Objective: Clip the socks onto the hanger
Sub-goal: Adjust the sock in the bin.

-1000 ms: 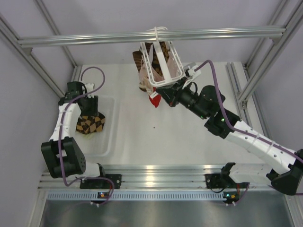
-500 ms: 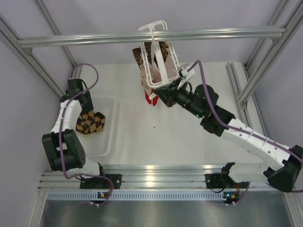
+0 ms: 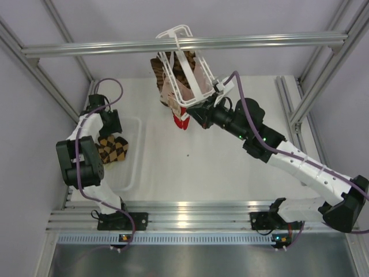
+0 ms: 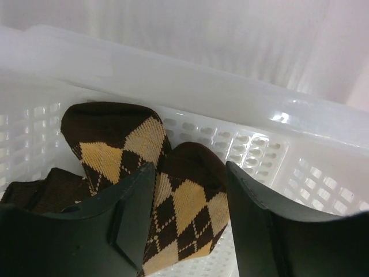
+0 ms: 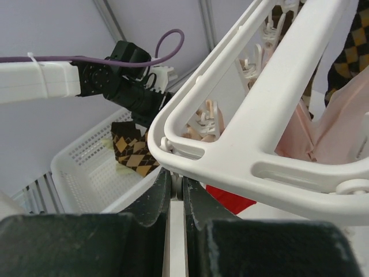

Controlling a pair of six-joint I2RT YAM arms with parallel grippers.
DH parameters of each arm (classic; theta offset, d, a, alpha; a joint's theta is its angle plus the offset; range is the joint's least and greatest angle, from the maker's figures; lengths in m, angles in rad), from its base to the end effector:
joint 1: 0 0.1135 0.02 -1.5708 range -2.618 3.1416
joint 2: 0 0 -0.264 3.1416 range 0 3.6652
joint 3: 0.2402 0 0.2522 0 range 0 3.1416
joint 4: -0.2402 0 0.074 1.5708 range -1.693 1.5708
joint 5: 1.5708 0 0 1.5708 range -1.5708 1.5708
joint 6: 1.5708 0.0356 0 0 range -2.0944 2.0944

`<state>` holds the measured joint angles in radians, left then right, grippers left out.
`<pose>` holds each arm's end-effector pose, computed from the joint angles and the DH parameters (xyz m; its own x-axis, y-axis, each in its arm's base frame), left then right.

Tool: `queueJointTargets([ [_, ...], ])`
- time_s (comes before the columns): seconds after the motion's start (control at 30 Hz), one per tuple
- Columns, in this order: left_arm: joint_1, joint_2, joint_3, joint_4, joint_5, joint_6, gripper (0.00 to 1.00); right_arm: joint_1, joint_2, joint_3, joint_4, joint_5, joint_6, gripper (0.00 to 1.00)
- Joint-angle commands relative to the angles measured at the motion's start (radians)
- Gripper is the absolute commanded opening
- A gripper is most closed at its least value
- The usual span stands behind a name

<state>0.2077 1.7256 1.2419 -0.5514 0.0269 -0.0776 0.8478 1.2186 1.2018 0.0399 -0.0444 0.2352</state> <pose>0.3538 0.0736 0.2193 -0.8240 -0.2528 -0.5071 -0.2573 0.9643 -0.0626 0.1870 0.2143 0.4197 -0.1665 0.1631 -0.9724 -0.7606 0.6064 0.2320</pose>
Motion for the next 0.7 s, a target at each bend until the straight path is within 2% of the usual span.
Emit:
queueJointTargets([
  [0.0,0.004,0.003,0.045,0.051,-0.018,0.036,0.57,-0.035,0.022,0.073,0.020,0.015,-0.025,0.00],
  [0.17,0.009,0.069,0.071,0.019,-0.127,0.068,0.58,-0.062,0.036,0.087,0.014,0.005,-0.022,0.00],
  [0.37,0.009,0.141,0.062,0.025,-0.145,0.068,0.63,-0.088,0.041,0.107,-0.017,-0.015,-0.028,0.00],
  [0.47,0.009,0.166,0.059,0.039,-0.119,0.093,0.60,-0.095,0.042,0.114,-0.034,-0.022,-0.030,0.00],
  [0.5,0.009,0.170,0.057,0.039,-0.108,0.099,0.52,-0.096,0.042,0.114,-0.034,-0.023,-0.033,0.00],
  [0.57,0.009,0.180,0.057,0.033,-0.090,0.102,0.43,-0.098,0.041,0.114,-0.037,-0.028,-0.037,0.00],
  [0.6,0.009,0.178,0.057,0.031,-0.082,0.102,0.33,-0.099,0.039,0.116,-0.037,-0.031,-0.036,0.00],
  [0.67,0.009,0.151,0.050,0.027,-0.061,0.102,0.23,-0.101,0.036,0.114,-0.037,-0.032,-0.036,0.00],
])
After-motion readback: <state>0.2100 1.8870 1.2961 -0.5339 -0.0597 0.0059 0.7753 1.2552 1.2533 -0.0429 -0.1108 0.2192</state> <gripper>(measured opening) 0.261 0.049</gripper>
